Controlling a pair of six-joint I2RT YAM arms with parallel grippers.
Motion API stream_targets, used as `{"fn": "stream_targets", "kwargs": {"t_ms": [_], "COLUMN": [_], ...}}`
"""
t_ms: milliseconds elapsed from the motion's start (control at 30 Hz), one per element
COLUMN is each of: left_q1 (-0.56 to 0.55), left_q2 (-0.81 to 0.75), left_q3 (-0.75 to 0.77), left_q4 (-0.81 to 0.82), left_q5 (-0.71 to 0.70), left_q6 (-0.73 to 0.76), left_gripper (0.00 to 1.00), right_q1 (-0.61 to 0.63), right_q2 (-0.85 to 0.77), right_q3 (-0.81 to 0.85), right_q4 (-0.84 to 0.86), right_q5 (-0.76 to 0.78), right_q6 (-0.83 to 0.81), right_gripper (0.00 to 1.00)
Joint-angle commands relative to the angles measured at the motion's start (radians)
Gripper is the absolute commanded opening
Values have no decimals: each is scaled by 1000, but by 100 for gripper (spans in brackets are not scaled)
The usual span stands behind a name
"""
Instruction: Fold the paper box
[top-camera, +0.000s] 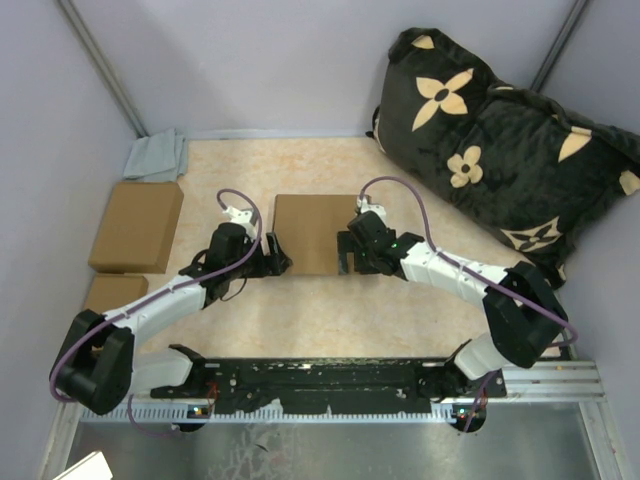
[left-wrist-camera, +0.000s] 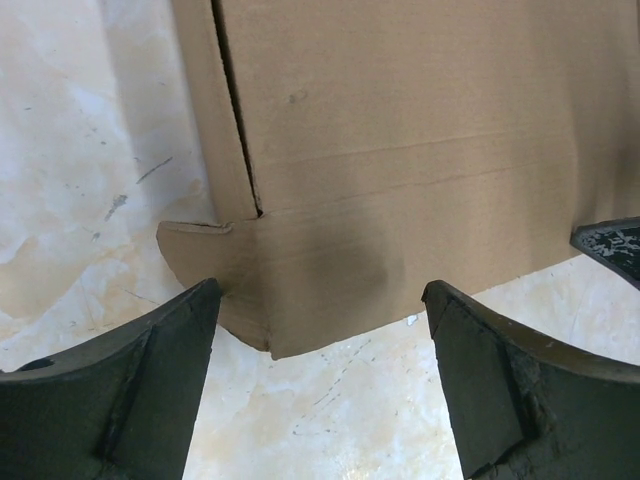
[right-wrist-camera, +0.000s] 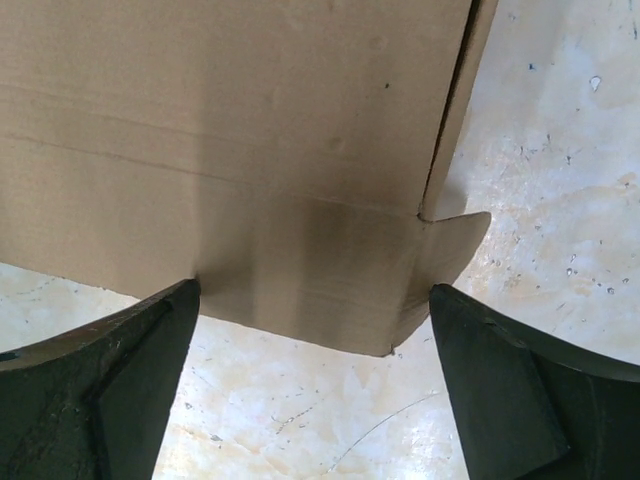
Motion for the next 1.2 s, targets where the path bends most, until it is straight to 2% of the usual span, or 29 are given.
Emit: {"fn": "stream_targets", "kwargs": {"t_ms": [0,333,733,1167], "left_q1": [-10,-10,-11,-10], "left_q2": [-26,-27,-66,-35], "left_q3": [5,7,110,132], "left_q4": [31,35,-123,-193], "left_q5": [57,131,142,155], "left_q6": [-2,-7,-4,-21], "left_gripper": [89,85,83,80], "right_q1": [23,42,49,49], "right_q2": [-11,-36,-48,-41], "right_q3": [36,24,65,111], "right_q4": [11,12,-61,-110], "right_q5": [14,-14,-11,-59], "right_q6": [10,22,48,76], "right_gripper": [98,97,96,94]}}
